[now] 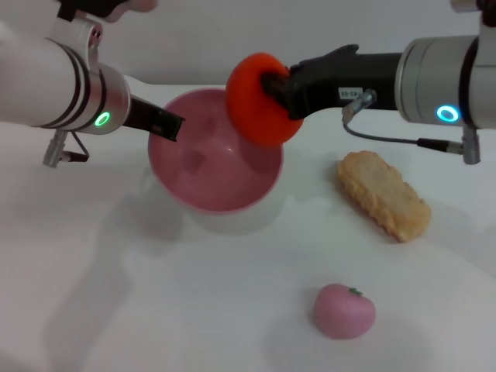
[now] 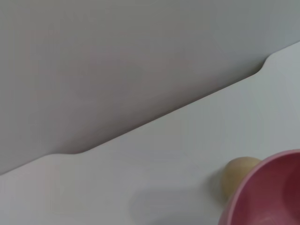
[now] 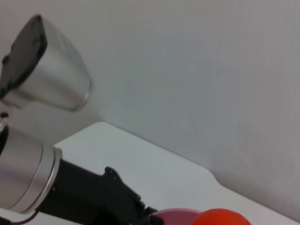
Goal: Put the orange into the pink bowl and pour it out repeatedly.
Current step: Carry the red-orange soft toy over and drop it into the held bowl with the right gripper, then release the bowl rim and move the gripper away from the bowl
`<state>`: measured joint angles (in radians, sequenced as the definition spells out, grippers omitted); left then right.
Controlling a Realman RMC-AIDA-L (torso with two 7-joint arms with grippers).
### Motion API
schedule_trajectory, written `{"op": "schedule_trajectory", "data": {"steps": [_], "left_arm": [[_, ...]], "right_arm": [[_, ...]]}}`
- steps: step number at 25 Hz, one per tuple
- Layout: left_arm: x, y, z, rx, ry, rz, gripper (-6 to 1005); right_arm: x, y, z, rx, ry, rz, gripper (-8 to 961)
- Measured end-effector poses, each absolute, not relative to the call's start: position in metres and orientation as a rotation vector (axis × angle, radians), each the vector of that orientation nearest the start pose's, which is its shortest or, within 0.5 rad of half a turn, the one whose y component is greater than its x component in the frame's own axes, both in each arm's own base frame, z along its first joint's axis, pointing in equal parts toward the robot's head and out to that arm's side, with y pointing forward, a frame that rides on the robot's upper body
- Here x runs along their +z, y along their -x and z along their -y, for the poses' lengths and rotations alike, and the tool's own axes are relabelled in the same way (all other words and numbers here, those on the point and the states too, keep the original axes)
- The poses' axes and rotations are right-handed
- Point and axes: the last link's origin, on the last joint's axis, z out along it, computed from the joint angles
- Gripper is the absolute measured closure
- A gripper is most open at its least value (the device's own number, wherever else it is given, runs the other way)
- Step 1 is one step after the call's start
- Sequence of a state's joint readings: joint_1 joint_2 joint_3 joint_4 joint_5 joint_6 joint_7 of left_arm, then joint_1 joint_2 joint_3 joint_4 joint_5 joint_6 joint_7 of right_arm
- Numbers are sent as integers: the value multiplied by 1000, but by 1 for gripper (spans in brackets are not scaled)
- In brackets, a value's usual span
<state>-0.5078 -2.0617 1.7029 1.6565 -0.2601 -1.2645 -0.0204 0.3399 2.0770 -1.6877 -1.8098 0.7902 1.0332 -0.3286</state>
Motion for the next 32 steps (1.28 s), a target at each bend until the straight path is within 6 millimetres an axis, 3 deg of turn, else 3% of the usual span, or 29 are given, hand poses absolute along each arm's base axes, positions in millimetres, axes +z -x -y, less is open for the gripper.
{"op": "schedule_trajectory", "data": {"steps": [7,17,19,23,26,32], "left_arm": [[3,123,-367,181,2177,872,928],[-2,123,-367,187,2201,880,926],[-4,125,-367,194,2203,888,926],[-12,128,-367,211,2237,911,925],[-21,130,-366,233,2275,940,925],[-32,128,-365,253,2323,967,924]], "right_arm": [[-12,-78,-330,368,2511,-767,900],[-10,-82,-329,367,2501,-731,729],[-8,-86,-332,373,2478,-683,651],[16,-97,-343,421,2291,-536,495],[44,-111,-344,476,2089,-433,444],[62,-133,-343,502,1919,-385,380]]}}
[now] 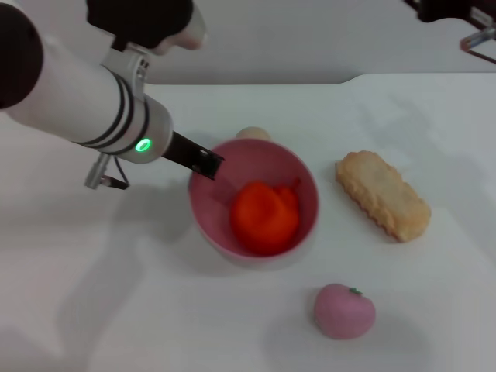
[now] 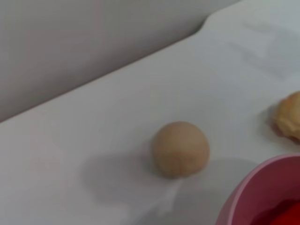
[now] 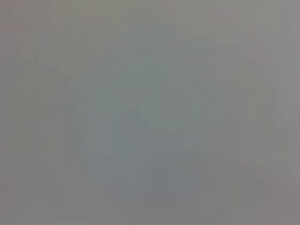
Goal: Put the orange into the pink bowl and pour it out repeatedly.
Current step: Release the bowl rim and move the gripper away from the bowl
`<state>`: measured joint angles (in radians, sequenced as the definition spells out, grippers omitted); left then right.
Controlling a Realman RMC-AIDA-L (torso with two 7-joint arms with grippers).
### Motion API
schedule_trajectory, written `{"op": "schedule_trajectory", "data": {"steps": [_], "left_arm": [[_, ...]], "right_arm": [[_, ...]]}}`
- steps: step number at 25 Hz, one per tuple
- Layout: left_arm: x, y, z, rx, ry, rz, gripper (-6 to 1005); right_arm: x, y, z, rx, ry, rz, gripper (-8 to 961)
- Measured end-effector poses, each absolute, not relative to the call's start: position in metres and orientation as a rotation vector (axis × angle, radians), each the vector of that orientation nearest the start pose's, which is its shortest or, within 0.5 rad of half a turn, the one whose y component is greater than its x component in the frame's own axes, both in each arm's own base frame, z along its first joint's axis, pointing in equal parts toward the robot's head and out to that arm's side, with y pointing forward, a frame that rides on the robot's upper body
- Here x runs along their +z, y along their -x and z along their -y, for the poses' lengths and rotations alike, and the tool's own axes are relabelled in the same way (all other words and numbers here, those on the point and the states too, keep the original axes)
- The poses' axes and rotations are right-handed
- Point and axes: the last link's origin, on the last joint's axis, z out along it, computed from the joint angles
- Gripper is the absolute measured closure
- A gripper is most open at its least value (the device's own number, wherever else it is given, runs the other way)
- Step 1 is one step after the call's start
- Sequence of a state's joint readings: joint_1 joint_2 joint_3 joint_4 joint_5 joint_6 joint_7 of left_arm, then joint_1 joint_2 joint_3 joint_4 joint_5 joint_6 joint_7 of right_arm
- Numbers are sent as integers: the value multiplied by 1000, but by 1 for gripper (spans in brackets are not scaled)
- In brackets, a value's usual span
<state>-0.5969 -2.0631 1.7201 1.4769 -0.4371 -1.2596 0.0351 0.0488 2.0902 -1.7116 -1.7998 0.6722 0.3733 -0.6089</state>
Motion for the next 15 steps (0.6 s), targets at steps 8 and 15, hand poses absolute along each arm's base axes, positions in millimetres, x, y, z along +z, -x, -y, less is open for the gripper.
{"op": "schedule_trajectory", "data": {"steps": [8,15], "left_arm": [[-54,127,-367,303,2391,983,923],[-61,131,-369,296,2408,989,922]], "right_arm": [[55,-152,-347,479,1893,-425,346],[53,-153,-347,479,1895,-426,315]]}}
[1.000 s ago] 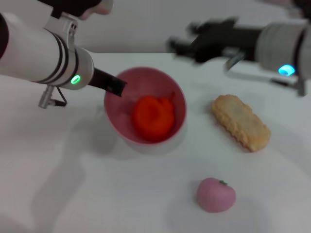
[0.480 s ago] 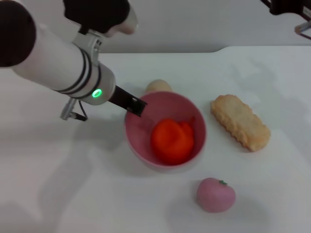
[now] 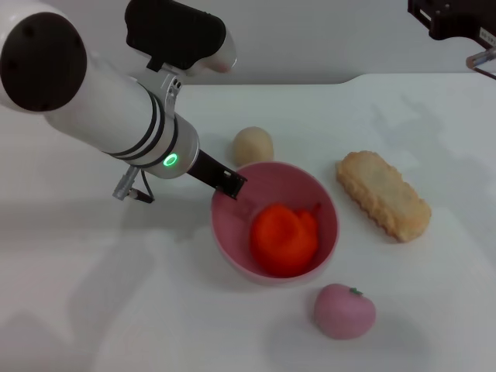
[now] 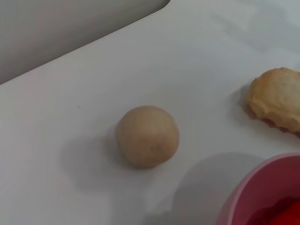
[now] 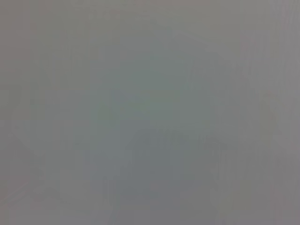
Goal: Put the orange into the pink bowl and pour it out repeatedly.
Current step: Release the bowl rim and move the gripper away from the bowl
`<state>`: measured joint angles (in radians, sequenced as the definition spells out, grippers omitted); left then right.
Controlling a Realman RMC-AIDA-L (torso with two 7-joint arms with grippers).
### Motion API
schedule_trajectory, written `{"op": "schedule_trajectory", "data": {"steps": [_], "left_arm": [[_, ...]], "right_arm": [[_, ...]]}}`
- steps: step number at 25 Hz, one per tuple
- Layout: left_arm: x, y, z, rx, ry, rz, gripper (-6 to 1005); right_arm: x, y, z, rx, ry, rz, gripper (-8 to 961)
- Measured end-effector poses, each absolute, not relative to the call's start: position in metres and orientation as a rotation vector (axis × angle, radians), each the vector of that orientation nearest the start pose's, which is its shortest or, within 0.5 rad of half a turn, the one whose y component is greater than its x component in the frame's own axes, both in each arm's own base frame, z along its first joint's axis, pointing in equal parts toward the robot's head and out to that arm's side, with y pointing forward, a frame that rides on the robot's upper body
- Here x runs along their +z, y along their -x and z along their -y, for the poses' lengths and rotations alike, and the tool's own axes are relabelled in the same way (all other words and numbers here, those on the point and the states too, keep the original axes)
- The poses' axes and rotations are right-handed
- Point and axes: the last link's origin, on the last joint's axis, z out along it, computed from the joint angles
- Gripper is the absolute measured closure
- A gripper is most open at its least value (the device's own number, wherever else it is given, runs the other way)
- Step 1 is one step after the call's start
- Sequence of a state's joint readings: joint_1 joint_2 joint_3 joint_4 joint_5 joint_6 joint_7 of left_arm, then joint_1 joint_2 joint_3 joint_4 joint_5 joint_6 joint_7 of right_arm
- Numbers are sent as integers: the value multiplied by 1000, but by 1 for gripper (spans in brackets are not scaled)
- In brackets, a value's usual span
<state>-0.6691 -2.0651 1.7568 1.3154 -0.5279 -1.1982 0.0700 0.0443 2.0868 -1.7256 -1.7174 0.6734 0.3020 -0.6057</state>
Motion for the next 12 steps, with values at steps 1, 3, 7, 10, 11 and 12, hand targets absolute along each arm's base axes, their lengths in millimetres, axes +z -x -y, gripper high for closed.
{"op": "schedule_trajectory", "data": {"steps": [1,3,7,10,11,12], "left_arm": [[-61,131,-369,296,2407,990,922],[-61,133,-370,295,2404,993,921],[-62,135,-371,291,2403,1000,921],[-62,136,-372,280,2401,1007,920],[-62,137,-372,282,2398,1013,920],[-62,138,-373,280,2396,1017,920]], "right_arm": [[53,-152,-348,480,1896,-426,311],[52,-153,-349,479,1898,-427,303],[51,-153,-350,477,1896,-414,285],[50,-154,-351,478,1887,-411,272],[50,-155,-352,478,1885,-411,268],[50,-156,-352,476,1884,-411,264]]}}
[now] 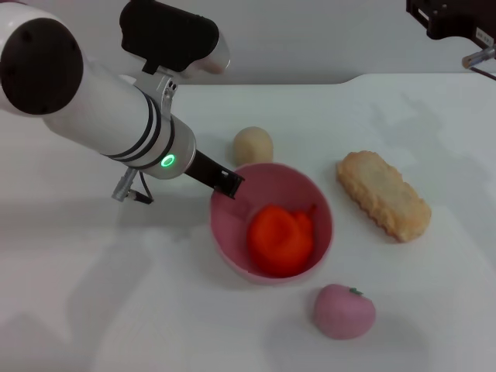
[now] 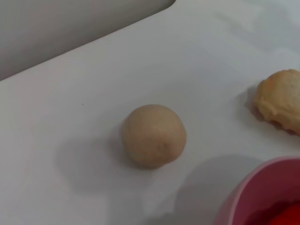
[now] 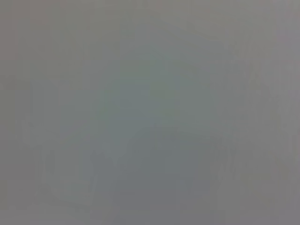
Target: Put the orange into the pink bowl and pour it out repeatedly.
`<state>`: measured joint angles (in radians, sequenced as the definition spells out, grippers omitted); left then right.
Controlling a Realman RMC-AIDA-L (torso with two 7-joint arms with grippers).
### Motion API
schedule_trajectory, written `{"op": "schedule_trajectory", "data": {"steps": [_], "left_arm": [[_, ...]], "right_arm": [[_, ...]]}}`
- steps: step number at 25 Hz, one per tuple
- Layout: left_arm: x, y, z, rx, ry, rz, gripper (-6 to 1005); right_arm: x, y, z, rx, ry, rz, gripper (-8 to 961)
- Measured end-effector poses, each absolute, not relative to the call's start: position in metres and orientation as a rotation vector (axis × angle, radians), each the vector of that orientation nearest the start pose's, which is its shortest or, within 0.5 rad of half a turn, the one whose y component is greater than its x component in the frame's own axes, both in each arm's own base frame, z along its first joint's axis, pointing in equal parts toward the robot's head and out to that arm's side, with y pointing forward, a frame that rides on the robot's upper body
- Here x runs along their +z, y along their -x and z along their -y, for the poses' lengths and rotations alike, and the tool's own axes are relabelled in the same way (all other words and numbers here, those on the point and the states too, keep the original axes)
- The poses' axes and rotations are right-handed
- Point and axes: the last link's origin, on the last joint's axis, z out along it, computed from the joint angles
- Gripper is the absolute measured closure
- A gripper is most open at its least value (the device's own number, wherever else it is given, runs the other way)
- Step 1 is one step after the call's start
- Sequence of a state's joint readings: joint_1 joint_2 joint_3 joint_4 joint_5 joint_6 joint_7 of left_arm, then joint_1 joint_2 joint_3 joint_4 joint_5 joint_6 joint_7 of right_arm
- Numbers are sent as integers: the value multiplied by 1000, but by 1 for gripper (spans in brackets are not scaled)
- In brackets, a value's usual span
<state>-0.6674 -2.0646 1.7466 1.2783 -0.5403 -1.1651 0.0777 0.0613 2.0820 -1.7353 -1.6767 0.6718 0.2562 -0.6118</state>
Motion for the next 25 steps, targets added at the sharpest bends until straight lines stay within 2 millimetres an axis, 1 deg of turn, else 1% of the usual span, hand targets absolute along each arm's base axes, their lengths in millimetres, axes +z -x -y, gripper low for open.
{"op": "schedule_trajectory", "data": {"steps": [7,12,17,19,23,25], "left_arm": [[-64,137,-377,227,2383,1004,919],[-60,134,-381,191,2371,983,739],[-51,130,-388,144,2356,958,505],[-47,127,-391,126,2353,930,428],[-22,121,-403,20,2263,820,275],[-4,122,-411,-114,2166,737,245]], "right_arm": [[48,-161,-354,459,1888,-423,234],[47,-167,-355,436,1902,-449,212],[47,-168,-356,427,1905,-446,173],[46,-168,-355,422,1909,-446,165],[48,-171,-354,423,1893,-441,165],[50,-175,-355,444,1849,-441,165]]}}
